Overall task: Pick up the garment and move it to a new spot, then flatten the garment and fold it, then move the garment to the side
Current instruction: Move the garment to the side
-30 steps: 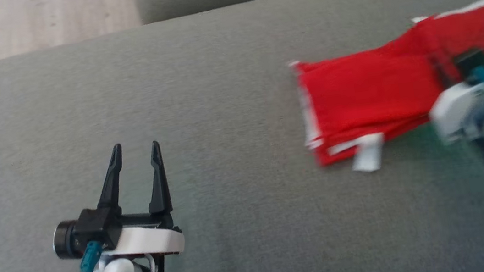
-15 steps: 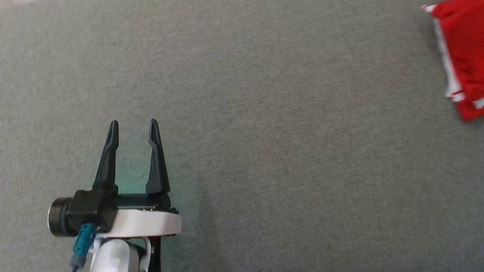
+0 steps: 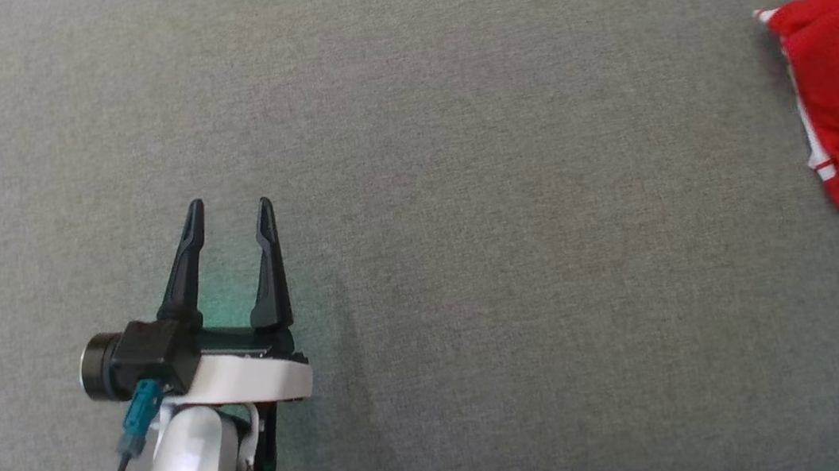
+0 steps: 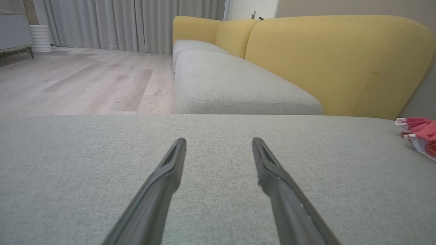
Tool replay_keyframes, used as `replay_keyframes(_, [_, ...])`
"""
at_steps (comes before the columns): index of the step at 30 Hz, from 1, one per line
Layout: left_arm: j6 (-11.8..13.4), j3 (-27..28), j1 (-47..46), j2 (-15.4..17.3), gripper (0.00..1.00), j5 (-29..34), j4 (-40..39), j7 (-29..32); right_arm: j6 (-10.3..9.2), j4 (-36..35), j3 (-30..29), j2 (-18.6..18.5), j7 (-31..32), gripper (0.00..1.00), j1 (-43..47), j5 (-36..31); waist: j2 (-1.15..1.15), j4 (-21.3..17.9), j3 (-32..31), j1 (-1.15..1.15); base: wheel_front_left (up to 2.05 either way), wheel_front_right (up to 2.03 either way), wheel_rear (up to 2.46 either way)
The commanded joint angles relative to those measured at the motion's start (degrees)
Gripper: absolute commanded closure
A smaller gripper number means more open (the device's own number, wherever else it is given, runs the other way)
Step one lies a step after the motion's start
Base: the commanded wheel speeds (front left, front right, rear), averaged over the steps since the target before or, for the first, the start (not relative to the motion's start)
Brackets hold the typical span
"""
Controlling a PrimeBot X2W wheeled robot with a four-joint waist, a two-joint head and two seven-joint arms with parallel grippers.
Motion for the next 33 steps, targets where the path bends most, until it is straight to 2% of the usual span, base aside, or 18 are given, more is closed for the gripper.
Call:
replay_keyframes(1, [0.00, 2.12, -1.41, 0.33, 0.00, -0.17, -1.14, -0.37, -0.05, -2.81, -0.19, -0.89, 0.24, 0.00, 0.87, -0.08, 0.00, -0.25, -0.47, -0.01, 0.00, 0.00, 0.00])
replay_keyframes(11, [0.23, 3.24, 0.15, 0.33, 0.00, -0.25, -1.21, -0.37, -0.05, -10.63, -0.20, 5.93, -0.70, 0.00, 1.81, 0.08, 0.00, -1.38, -6.77, -0.01, 0.00, 0.00, 0.00])
replay_keyframes(17, [1.06, 3.34, 1.95, 0.33, 0.00, -1.07, -2.21, -0.37, -0.05, -18.66, 3.06, 14.03, -2.95, 0.00, 3.43, 4.29, 0.00, -0.81, -11.50, -0.01, 0.00, 0.00, 0.00])
replay_keyframes(23, [2.08, 3.77, 4.50, 0.33, 0.00, -1.31, -2.81, -0.37, -0.05, -25.24, 6.87, 23.90, -6.91, 0.00, 9.43, 11.18, 0.00, 0.22, -15.37, -0.01, 0.00, 0.00, 0.00])
replay_keyframes(28, [3.02, 3.98, 6.24, 0.33, 0.00, -2.17, -3.38, -0.37, -0.05, -26.41, 9.57, 26.98, -11.31, 0.00, 15.73, 15.34, 0.00, 1.28, -17.22, -0.01, 0.00, 0.00, 0.00])
replay_keyframes(33, [3.67, 3.96, 8.63, 0.33, 0.00, -3.66, -3.10, -0.37, -0.05, -22.98, 12.84, 27.52, -16.92, 0.00, 23.22, 22.67, 0.00, 2.44, -18.39, -0.01, 0.00, 0.00, 0.00])
